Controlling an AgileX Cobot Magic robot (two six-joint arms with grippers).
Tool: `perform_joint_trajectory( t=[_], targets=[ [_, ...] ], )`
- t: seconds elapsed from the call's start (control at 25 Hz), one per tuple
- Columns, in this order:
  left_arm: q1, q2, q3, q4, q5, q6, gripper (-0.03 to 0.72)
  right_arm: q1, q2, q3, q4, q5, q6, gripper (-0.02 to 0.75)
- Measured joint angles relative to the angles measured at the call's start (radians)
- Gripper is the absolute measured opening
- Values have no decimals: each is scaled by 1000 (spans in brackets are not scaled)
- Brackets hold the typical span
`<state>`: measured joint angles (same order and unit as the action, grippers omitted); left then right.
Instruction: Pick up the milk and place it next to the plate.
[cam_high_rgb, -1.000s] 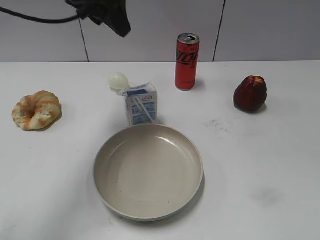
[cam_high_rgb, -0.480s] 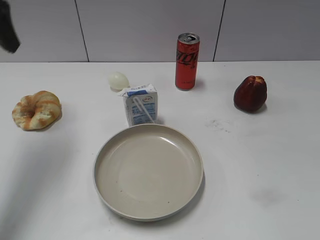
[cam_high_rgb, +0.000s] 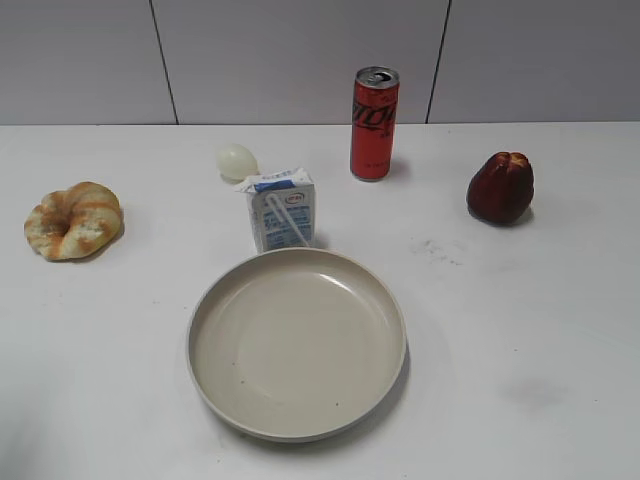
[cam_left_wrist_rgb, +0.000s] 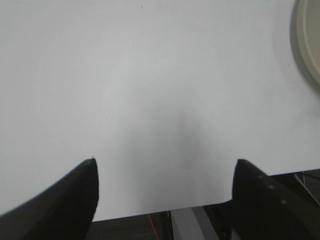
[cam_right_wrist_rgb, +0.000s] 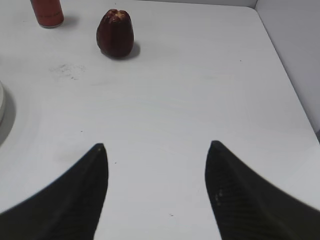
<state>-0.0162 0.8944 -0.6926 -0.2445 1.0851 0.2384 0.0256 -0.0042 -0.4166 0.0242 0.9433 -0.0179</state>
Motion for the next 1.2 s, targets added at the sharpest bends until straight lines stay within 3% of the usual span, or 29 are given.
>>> perform_joint_trajectory(
  t=[0.36, 0.88, 1.2],
  targets=[
    [0, -465, 183, 20, -1, -4, 579, 0, 0, 0, 0, 0, 0, 467],
    [0, -847, 195, 49, 3, -17, 568, 0, 0, 0, 0, 0, 0, 467],
    [0, -884, 195, 81, 5, -40, 568, 0, 0, 0, 0, 0, 0, 467]
  ],
)
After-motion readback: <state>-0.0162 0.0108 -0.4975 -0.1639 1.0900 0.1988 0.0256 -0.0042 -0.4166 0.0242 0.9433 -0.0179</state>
